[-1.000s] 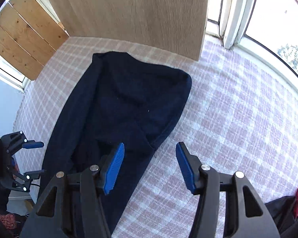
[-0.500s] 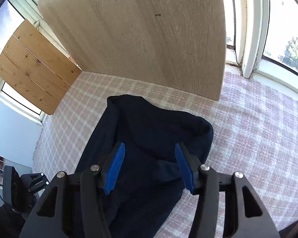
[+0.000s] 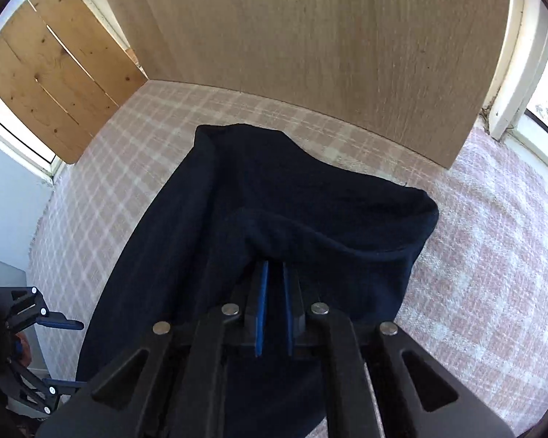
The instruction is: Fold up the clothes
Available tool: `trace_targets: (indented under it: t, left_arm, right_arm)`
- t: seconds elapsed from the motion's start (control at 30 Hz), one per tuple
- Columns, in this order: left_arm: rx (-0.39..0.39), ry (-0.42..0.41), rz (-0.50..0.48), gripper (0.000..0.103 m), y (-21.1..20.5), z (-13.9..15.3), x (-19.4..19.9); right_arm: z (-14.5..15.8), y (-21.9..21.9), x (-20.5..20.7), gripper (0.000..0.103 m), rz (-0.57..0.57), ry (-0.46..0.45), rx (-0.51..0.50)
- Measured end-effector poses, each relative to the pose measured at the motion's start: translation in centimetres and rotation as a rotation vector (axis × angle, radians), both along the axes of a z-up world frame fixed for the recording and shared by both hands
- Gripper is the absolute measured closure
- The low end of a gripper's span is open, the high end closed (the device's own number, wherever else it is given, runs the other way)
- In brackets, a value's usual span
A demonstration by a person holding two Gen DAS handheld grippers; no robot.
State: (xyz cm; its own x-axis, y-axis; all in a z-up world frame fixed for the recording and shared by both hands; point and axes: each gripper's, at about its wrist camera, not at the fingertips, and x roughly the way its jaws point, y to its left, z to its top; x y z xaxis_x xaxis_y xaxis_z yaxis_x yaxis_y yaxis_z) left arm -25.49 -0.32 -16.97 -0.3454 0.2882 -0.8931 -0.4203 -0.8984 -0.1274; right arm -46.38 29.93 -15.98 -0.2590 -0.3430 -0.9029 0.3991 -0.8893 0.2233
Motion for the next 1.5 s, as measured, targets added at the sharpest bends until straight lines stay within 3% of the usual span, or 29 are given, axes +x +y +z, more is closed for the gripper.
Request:
trace_targets:
  t: [0.13, 0.2, 0.3, 0.4, 0.57, 0.73, 0.9, 0.97, 1.03, 1.13, 1.23, 1.3, 1.33, 1.37, 1.43, 1.5]
  left_arm:
    - [0.006, 0.013, 0.004, 0.048, -0.4, 0.2, 0.0]
    - [0.018, 0.016, 0.017, 0.048, -0.8, 0.4, -0.3]
    - [0.026, 0.015, 0.027, 0.048, -1.1, 0.5, -0.4]
    - [0.024, 0.012, 0.03, 0.048, -1.4, 0.4, -0.4]
    - [0.022, 0.001, 0.035, 0.048, -1.7, 0.0, -0.1]
    - [0.035, -0.003, 0.046, 0.048, -2.3, -0.2, 0.0]
    - [0.042, 0.003, 0.055, 0.048, -2.8, 0.0, -0.3]
    - [0.045, 0.002, 0.061, 0.048, -2.9, 0.0, -0.4]
    - [0.047, -0.002, 0.066, 0.048, -3.0, -0.1, -0.4]
    - [0.049, -0.009, 0.062, 0.048, -2.9, -0.3, -0.3]
    - [0.045, -0.002, 0.056, 0.048, -2.9, -0.1, -0.2]
    - [0.048, 0.001, 0.06, 0.048, -3.0, 0.0, -0.3]
    - [0.049, 0.002, 0.064, 0.048, -3.0, 0.1, -0.4]
    - [0.049, 0.003, 0.068, 0.048, -3.0, 0.2, -0.4]
    - [0.05, 0.005, 0.074, 0.048, -3.1, 0.3, -0.3]
    - [0.054, 0.006, 0.076, 0.048, -3.2, 0.4, -0.1]
  right_arm:
    - [1.2, 4.5, -0.2, 0.095, -0.131, -0.014, -0.069]
    - [0.6, 6.1, -0.7, 0.095, -0.183, -0.028, -0.036]
    - [-1.1, 5.9, -1.8, 0.097, -0.169, -0.073, -0.048]
    - [-2.3, 3.7, -3.0, 0.097, -0.152, -0.057, 0.013]
    - [-0.4, 2.4, -6.4, 0.097, -0.232, 0.103, 0.044]
    - [1.0, 4.0, -6.4, 0.097, -0.241, 0.051, 0.02]
    - [-2.1, 4.4, -6.3, 0.097, -0.202, -0.063, 0.115]
    - [-2.4, 4.8, -7.2, 0.098, -0.246, -0.041, 0.087]
    - [-1.4, 5.6, -7.5, 0.097, -0.336, 0.036, 0.121]
    - [0.3, 5.7, -6.0, 0.096, -0.315, 0.045, 0.027]
    - [-0.2, 4.0, -4.5, 0.096, -0.208, -0.054, -0.037]
    - [-1.6, 2.6, -4.2, 0.096, -0.164, -0.105, -0.014]
    - [-2.1, 2.2, -4.5, 0.096, -0.174, -0.09, 0.045]
    - [-2.1, 2.3, -5.1, 0.103, -0.195, -0.055, 0.076]
    - [-1.1, 3.6, -6.0, 0.103, -0.294, 0.015, 0.119]
    - [0.3, 4.2, -5.5, 0.096, -0.332, 0.049, 0.109]
